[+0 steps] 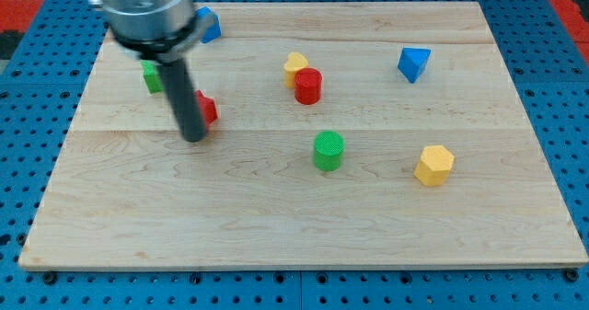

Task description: Move the red star up and right

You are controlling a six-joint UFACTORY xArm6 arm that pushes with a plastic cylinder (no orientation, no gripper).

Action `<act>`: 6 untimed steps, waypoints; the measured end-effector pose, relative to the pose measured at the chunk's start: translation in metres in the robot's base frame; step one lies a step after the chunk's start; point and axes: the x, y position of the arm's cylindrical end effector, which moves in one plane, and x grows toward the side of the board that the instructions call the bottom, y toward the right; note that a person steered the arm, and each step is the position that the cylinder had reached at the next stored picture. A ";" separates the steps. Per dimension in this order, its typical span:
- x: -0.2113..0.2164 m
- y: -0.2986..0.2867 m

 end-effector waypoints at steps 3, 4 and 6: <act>-0.023 -0.064; -0.026 -0.008; -0.053 0.006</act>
